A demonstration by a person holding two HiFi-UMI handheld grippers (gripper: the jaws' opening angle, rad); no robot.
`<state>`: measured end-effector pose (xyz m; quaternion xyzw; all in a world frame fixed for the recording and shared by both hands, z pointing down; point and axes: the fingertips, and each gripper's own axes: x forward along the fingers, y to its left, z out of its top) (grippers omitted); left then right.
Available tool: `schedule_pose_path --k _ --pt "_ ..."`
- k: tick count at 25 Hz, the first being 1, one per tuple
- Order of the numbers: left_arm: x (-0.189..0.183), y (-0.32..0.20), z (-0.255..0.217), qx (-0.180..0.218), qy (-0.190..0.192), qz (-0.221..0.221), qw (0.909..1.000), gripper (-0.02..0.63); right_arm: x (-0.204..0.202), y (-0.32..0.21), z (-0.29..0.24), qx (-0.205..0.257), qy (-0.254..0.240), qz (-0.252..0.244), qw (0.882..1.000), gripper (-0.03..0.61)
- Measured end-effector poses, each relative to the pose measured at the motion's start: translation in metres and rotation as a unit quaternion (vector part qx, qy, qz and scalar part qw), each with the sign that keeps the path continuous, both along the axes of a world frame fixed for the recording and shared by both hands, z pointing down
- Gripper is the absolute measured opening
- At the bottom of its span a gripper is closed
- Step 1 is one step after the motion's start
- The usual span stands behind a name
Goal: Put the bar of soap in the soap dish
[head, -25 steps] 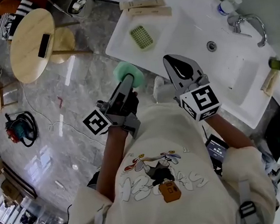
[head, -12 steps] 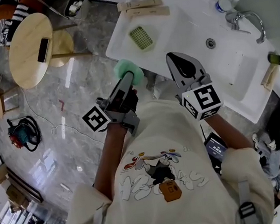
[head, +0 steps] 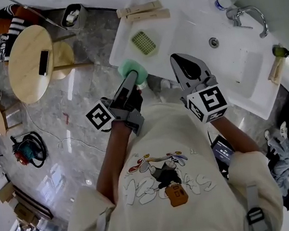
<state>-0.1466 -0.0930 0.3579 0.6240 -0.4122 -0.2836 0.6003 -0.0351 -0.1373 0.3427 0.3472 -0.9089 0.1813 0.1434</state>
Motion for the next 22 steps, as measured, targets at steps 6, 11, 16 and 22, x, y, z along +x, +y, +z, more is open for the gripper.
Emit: schedule_pose_path --k 6,11,16,22 --pt "-0.006 -0.003 0.009 -0.017 -0.005 0.005 0.9998 0.12 -0.007 0.001 0.003 -0.004 0.001 0.002 1.0 0.006" --pt "-0.011 -0.009 0.018 -0.029 -0.011 0.006 0.9995 0.12 -0.01 0.002 0.006 -0.018 -0.002 0.003 1.0 0.006" --pt "-0.009 -0.018 0.026 -0.033 -0.008 0.013 0.9993 0.12 -0.011 0.004 0.011 -0.017 -0.003 0.003 1.0 0.006" --pt "-0.004 -0.026 0.032 -0.042 -0.01 0.032 0.9986 0.12 -0.017 -0.001 0.016 -0.016 -0.001 0.001 1.0 0.006"
